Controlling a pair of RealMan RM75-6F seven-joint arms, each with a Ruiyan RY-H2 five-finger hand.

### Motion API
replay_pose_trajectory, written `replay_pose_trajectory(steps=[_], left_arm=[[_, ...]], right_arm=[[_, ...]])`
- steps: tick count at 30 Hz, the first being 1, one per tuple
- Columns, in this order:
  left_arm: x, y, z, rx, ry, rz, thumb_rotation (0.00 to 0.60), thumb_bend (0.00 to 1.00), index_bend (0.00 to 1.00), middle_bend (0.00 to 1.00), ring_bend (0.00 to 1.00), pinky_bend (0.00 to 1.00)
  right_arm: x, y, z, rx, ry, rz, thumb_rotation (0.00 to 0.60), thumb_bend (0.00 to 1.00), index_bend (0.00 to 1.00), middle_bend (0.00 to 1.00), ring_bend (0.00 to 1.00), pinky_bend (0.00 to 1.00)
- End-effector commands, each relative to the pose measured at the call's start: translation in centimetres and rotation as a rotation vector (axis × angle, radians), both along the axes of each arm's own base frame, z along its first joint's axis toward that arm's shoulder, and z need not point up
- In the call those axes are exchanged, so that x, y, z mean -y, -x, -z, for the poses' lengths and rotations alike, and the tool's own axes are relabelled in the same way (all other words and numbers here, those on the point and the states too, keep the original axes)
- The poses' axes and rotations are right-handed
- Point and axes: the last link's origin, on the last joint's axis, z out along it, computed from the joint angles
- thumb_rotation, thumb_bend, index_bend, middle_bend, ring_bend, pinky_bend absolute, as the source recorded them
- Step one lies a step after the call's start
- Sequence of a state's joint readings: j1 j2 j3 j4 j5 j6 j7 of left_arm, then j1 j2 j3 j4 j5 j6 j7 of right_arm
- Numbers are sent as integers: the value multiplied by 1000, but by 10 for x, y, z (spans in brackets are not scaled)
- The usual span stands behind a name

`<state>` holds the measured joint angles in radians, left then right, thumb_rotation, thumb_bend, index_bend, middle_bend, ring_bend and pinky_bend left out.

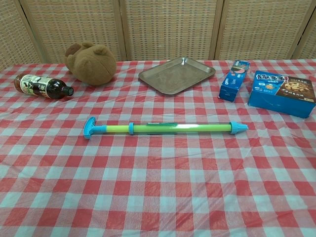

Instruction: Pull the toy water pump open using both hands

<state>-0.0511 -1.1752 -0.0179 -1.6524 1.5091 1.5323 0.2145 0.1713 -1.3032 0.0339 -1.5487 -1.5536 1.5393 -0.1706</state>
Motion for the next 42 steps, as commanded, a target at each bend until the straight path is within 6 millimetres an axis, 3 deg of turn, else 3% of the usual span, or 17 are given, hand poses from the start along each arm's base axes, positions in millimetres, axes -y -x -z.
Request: replay_pose_trajectory(steps=[1, 28, 34, 36, 38, 40, 42], left_arm=[[0, 0, 1, -4, 6, -3, 600, 59, 0, 0, 0, 0], [-9, -3, 3, 14, -6, -1, 600, 66, 0, 0, 0, 0], [-31, -14, 9, 25, -24, 19, 600, 66, 0, 0, 0, 1], [-42, -20, 12, 11, -37, 25, 600, 71, 0, 0, 6, 58], [-55, -28, 15, 9, -47, 36, 600, 78, 8, 22, 72, 158], [-70, -36, 18, 15, -57, 50, 600, 91, 45, 143, 215, 270], [-86, -43, 22, 23, -58, 57, 600, 107, 119, 370, 402, 400]], right_arm=[[-1, 0, 0, -9, -6, 13, 600, 130, 0, 0, 0, 0], [-1, -5, 2, -1, -2, 2, 600, 125, 0, 0, 0, 0], [0, -6, 8, -12, 2, -4, 600, 119, 0, 0, 0, 0], [1, -7, 11, -17, 3, -7, 600, 119, 0, 0, 0, 0], [3, -7, 13, -20, 5, -11, 600, 119, 0, 0, 0, 0], [5, -7, 15, -24, 6, -10, 600, 119, 0, 0, 0, 0], [7, -5, 17, -27, 6, -5, 600, 119, 0, 0, 0, 0]])
